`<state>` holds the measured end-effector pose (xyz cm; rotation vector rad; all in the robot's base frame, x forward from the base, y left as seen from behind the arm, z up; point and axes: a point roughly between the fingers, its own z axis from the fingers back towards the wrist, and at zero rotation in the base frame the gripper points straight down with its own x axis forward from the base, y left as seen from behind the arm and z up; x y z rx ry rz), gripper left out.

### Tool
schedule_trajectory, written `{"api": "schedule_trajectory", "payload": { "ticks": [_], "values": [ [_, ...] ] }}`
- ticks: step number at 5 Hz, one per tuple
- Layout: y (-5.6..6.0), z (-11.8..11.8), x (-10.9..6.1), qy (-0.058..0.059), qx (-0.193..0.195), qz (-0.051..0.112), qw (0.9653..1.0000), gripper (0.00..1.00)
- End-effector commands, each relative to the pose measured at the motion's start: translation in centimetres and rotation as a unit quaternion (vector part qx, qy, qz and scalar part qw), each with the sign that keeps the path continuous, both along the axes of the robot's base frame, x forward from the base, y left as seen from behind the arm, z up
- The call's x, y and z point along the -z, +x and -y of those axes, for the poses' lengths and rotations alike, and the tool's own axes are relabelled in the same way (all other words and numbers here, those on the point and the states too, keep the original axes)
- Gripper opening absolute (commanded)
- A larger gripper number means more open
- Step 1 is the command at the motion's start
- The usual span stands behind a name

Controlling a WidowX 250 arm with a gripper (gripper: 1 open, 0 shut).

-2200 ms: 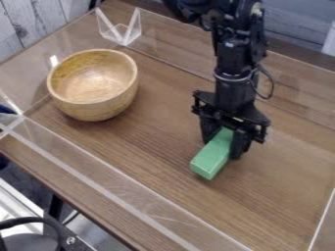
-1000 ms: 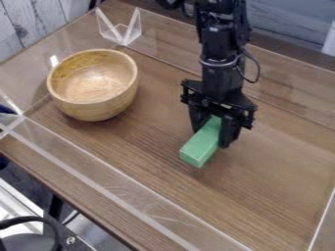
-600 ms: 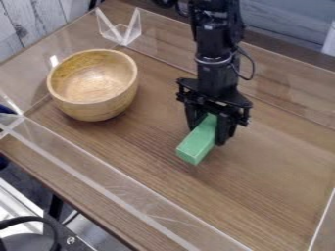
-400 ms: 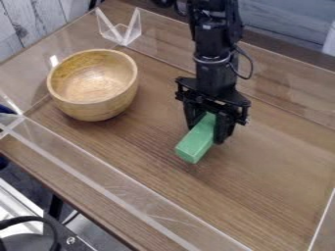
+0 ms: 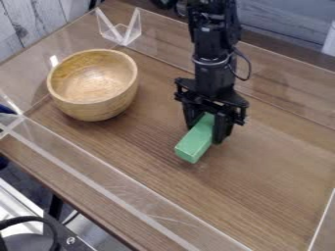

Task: Remove the green block from inside the brown bowl and put it on the table

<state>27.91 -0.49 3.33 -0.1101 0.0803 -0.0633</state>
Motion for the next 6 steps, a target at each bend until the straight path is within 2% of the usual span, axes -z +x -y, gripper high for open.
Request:
{"api": "schedule_trajectory", "payload": {
  "ticks": [1, 6],
  "values": [
    [1.37, -0.49, -1.05, 0.003, -0.004, 0.029, 0.9996, 0.0],
    [1.43, -0.98, -0.53, 0.002, -0.004, 0.024, 0.9997, 0.0]
  ]
}}
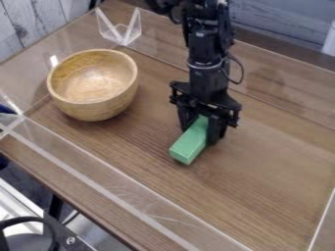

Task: Remove the green block from inside the brown bowl and put it on the table

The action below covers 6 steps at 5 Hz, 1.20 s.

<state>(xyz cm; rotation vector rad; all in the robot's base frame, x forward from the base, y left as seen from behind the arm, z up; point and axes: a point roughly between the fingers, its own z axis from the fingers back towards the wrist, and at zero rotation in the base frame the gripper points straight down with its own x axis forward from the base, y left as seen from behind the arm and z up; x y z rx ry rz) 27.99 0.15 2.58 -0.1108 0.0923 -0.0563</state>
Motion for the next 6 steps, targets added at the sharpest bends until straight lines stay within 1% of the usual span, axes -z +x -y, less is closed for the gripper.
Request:
{"api": "schedule_trajectory", "payload": {
  "ticks": [1, 5, 6],
  "values": [
    [1.36, -0.39, -1.23, 0.002, 0.0, 0.03, 0.9996, 0.0],
    [1.36, -0.63, -1.02, 0.0, 0.002, 0.026, 0.9997, 0.0],
    [1.24, -0.78, -1.42, -0.003, 0.0, 0.026, 0.9997, 1.0]
  ]
}}
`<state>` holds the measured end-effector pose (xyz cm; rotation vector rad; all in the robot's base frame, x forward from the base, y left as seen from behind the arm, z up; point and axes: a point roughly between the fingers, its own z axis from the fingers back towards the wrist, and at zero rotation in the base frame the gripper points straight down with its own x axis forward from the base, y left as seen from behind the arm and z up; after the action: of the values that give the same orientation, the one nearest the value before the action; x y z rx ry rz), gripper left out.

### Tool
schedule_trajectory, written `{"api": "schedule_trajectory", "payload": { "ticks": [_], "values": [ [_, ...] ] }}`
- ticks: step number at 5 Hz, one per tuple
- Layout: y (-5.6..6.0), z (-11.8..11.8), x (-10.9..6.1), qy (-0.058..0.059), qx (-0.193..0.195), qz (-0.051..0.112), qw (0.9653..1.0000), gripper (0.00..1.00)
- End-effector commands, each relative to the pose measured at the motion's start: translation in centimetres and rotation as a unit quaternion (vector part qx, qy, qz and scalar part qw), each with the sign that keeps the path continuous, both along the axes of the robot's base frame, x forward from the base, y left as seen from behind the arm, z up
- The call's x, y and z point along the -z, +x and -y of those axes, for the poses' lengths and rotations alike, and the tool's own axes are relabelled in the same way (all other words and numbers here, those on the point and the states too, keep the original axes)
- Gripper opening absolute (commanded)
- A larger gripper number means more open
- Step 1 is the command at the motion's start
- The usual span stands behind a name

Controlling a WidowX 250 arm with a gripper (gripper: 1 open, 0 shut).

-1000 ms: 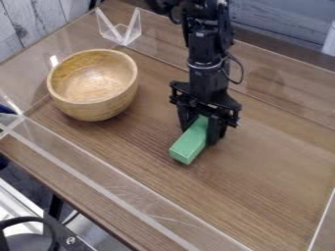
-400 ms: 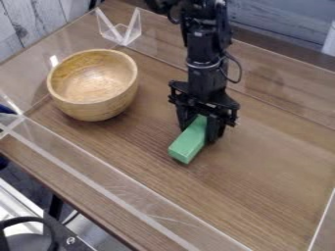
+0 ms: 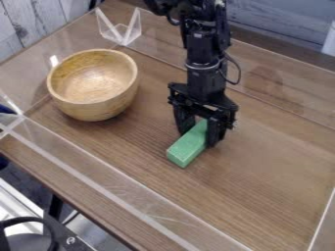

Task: Remove the green block from inside the brown bowl and put it on the table

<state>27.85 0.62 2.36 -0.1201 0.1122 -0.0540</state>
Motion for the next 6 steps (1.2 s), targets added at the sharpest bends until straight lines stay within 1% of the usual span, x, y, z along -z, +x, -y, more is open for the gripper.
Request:
{"api": "schedule_trajectory", "payload": {
  "ticks": [1, 2, 3, 4, 5, 6],
  "values": [
    [1.2, -0.6, -2.8, -0.004, -0.002, 0.041, 0.9991, 1.0],
    [1.1, -0.8, -4.9, -0.011, -0.004, 0.058, 0.9983, 1.0],
    [0.7, -1.5, -8.4, -0.018, -0.006, 0.089, 0.9958, 1.0],
    [0.3, -2.4, -9.5, -0.019, -0.005, 0.095, 0.9953, 1.0],
    [-0.5, -2.6, -8.9, -0.015, 0.006, 0.089, 0.9959, 1.0],
    [-0.8, -2.4, -7.7, -0.01, 0.012, 0.081, 0.9966, 1.0]
  ]
}}
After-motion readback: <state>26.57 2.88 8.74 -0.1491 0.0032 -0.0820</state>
